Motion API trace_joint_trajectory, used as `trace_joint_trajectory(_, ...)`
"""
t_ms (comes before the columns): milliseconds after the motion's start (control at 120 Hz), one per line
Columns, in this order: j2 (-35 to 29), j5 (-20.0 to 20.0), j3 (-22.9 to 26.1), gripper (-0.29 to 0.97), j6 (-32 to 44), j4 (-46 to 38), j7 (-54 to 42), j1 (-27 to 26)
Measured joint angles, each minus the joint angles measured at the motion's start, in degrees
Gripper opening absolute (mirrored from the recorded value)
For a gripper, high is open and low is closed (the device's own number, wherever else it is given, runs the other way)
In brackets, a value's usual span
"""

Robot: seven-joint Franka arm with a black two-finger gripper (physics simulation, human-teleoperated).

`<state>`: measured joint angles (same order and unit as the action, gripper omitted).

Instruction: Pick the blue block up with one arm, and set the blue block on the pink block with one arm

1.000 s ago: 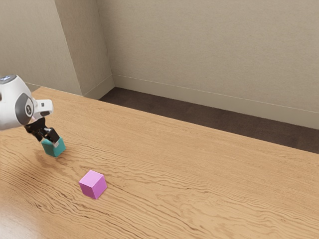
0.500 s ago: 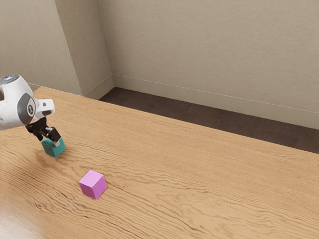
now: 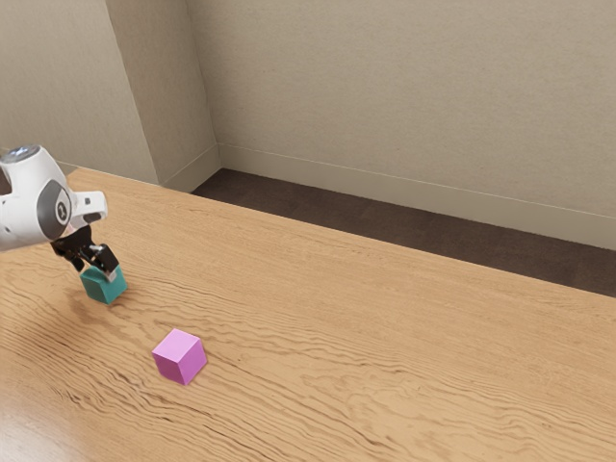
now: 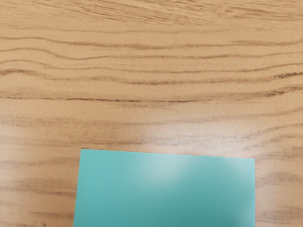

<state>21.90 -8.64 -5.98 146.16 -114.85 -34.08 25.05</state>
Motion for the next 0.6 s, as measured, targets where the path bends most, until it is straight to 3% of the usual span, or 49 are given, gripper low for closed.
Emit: trace_joint_trajectory(600, 2.4, -0.4, 0.6, 0.68, 0.0, 1.3, -0.1, -0.2)
